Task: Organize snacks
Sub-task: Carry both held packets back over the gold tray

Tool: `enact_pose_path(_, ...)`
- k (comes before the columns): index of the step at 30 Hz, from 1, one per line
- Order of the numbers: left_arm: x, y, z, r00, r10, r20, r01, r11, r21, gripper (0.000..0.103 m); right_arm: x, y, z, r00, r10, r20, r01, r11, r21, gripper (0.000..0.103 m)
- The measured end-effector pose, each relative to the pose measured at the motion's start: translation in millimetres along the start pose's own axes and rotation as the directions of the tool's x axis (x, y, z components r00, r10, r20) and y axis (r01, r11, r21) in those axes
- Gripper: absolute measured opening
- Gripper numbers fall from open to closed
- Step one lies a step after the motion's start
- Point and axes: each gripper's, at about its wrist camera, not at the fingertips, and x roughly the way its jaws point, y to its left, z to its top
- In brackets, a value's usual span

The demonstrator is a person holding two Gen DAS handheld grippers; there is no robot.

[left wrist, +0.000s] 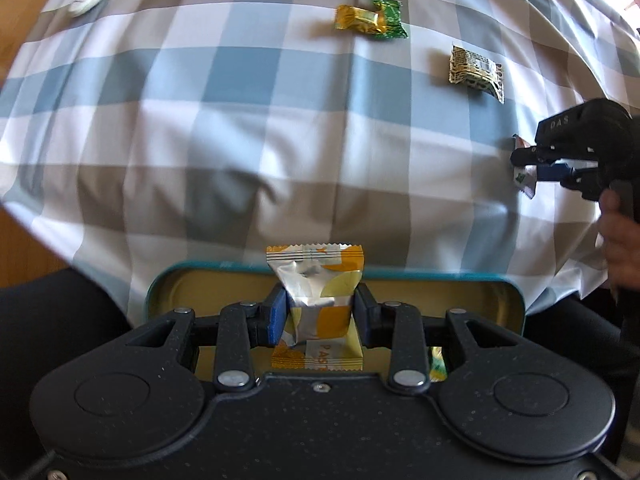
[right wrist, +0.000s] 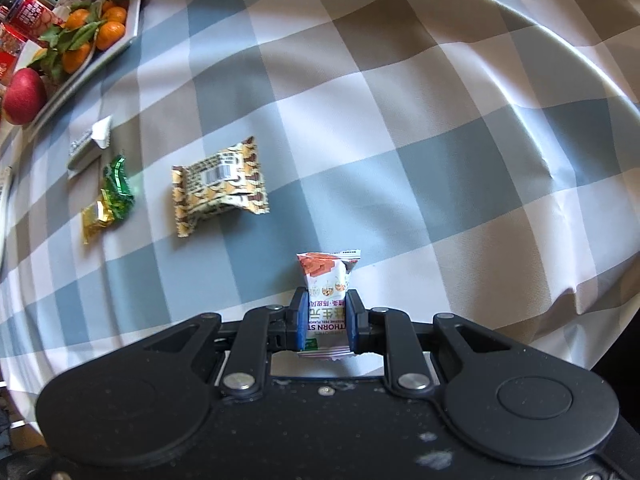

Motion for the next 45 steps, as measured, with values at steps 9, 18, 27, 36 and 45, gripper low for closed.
enact_pose_path(9, -13, 15, -45, 0.997, 0.001, 0.073, 0.001, 1.0, -0.026, 0.043, -31, -10, -25, 0.987, 0.037, 0.158, -0.041, 0.999, 0.02, 0.02)
enact_pose_path(18, -17, 18, -69, 0.995, -0.015, 0.102, 0.02, 0.999, -0.044, 0.043, -62, -21, -98, 0.968, 0.12, 0.223, -0.125, 0.992, 0.009, 0.02)
enact_pose_path(27, -18, 19, -73, 0.993, -0.009, 0.118, 0.014, 0.999, -0.037, 0.043, -84, -22, -174, 0.96, 0.198, 0.197, -0.194, 0.98, -0.037, 0.02)
enact_pose_path(36, -8, 27, -70, 0.996, -0.011, 0.09, 0.017, 0.998, -0.065, 0.043, -92, 1, -210, 0.954, 0.271, 0.13, -0.259, 0.96, -0.104, 0.021)
enact_pose_path(45, 2, 35, -59, 0.996, 0.019, 0.082, -0.013, 0.997, -0.081, 0.044, -80, 31, -224, 0.962, 0.264, 0.077, -0.248, 0.954, -0.168, 0.021)
